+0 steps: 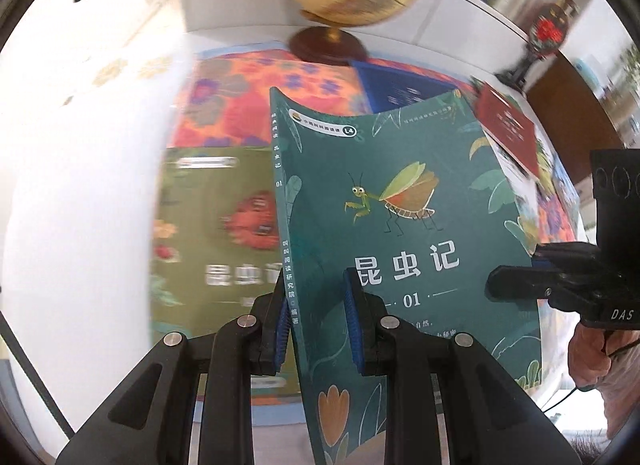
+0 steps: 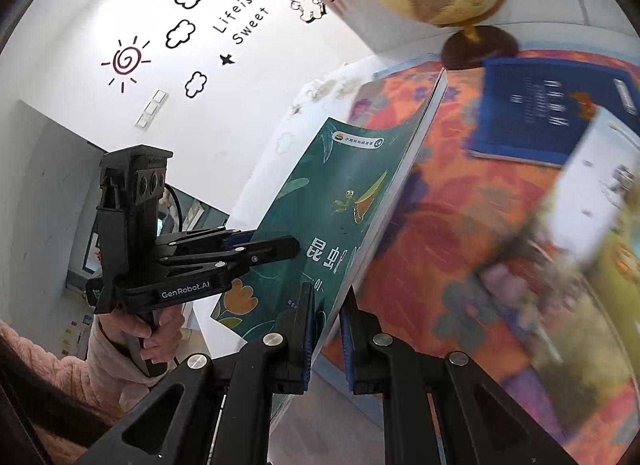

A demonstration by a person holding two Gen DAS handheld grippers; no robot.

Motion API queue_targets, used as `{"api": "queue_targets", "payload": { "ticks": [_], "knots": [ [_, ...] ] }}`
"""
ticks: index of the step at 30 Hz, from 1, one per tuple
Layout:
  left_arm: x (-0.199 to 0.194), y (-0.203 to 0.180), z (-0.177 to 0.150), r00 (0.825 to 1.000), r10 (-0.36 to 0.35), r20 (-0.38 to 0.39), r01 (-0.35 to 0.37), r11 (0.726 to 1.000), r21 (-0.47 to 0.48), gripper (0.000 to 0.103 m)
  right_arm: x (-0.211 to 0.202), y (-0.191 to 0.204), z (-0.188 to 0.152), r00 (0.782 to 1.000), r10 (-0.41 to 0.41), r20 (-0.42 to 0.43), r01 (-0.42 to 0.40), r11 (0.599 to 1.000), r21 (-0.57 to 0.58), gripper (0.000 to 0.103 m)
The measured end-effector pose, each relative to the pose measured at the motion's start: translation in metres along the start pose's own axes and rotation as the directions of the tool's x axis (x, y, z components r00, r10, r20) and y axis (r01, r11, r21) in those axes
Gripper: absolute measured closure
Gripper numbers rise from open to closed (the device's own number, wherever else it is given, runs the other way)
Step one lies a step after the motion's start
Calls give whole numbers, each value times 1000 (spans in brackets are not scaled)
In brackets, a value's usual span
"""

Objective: Organize books

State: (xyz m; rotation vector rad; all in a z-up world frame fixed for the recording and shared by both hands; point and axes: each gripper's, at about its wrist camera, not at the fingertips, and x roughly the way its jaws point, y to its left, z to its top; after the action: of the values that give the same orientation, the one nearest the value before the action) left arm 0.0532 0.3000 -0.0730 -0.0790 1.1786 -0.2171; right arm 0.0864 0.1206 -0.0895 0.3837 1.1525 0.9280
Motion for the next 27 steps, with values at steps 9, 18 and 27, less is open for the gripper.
{"api": "queue_targets", "payload": {
  "ticks": [9, 18, 27],
  "knots": [
    [9, 63, 2, 999, 36, -24, -38, 996, -86, 82, 65, 9, 19, 998, 18, -66, -19, 1000, -1, 91],
    [25, 91, 2, 998, 26, -57, -34, 990, -135, 82, 95, -6, 17, 994, 8, -112, -1, 998, 62, 90],
    [40, 96, 0, 994, 34, -106, -51, 986, -156, 77, 105, -15, 12, 991, -10, -135, 25, 993, 112, 90]
  ]
}}
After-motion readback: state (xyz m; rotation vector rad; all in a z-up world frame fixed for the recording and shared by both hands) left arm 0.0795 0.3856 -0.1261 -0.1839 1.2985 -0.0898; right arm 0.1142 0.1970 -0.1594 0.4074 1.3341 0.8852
